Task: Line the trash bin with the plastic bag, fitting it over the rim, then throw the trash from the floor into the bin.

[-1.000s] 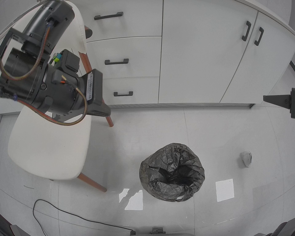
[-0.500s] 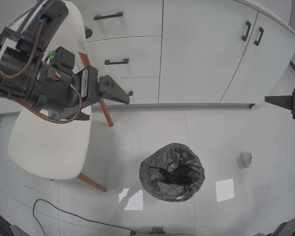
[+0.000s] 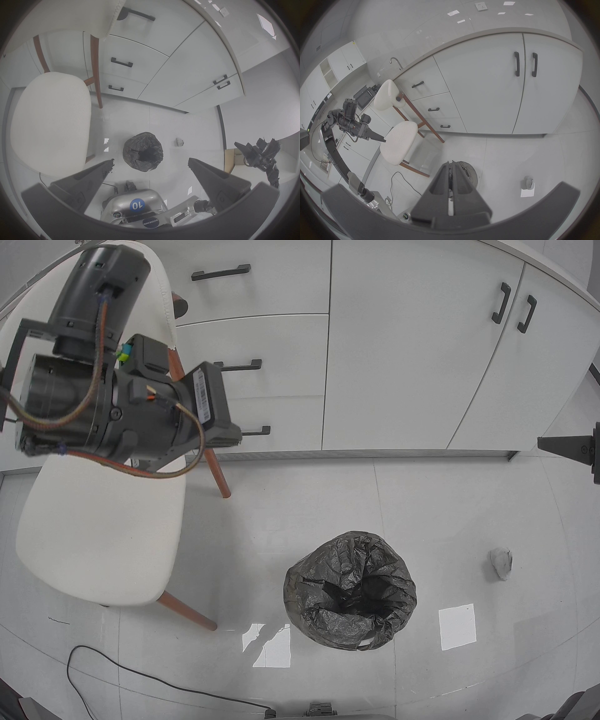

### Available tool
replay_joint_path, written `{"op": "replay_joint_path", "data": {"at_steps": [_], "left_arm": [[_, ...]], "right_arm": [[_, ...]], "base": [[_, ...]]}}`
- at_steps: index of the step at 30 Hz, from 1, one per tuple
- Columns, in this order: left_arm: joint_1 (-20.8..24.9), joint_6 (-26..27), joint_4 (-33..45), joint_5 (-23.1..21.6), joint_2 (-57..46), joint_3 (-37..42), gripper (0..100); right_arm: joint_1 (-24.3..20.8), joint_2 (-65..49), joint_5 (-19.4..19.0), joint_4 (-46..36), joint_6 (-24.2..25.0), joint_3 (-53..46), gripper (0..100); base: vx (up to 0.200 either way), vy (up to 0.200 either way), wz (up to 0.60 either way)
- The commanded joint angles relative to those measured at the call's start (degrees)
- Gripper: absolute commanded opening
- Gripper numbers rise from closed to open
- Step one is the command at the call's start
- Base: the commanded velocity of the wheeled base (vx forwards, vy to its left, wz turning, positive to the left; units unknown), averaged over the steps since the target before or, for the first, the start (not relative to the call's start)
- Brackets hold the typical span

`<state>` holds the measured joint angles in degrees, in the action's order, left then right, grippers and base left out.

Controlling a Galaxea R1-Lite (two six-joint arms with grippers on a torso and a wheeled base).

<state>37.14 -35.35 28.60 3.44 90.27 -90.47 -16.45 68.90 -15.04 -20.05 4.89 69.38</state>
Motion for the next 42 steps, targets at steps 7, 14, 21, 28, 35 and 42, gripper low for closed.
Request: {"op": "replay_joint_path", "data": {"at_steps": [7, 14, 21, 28, 35, 42], "left_arm": [[2.05, 8.9, 6.47, -2.65, 8.43, 1.7, 0], [2.58, 10.57, 6.73, -8.62, 23.02, -4.02, 0], [0.21, 13.12, 1.72, -27.08, 33.39, -8.23, 0], [-0.49, 15.4, -6.8, -28.31, 41.92, -8.5, 0], [-3.57, 15.23, -13.31, -41.67, 44.38, -5.95, 0], [-4.01, 15.05, -16.73, -44.75, 44.38, -1.99, 0]], "right_arm": [[0.01, 0.71, -0.43, 0.63, 0.03, -5.92, 0], [0.01, 2.64, -0.51, 6.52, 0.56, -15.06, 0], [0.27, 5.54, -3.59, 18.74, 0.39, -22.88, 0], [0.45, 7.74, -3.68, 19.79, 0.56, -23.23, 0], [0.71, 8.53, -3.68, 19.79, 0.56, -23.32, 0], [0.62, 8.62, -3.68, 19.79, 0.65, -23.59, 0]], "base": [[0.0, 0.0, 0.0], [0.0, 0.0, 0.0], [0.0, 0.0, 0.0], [0.0, 0.0, 0.0], [0.0, 0.0, 0.0], [0.0, 0.0, 0.0]]}}
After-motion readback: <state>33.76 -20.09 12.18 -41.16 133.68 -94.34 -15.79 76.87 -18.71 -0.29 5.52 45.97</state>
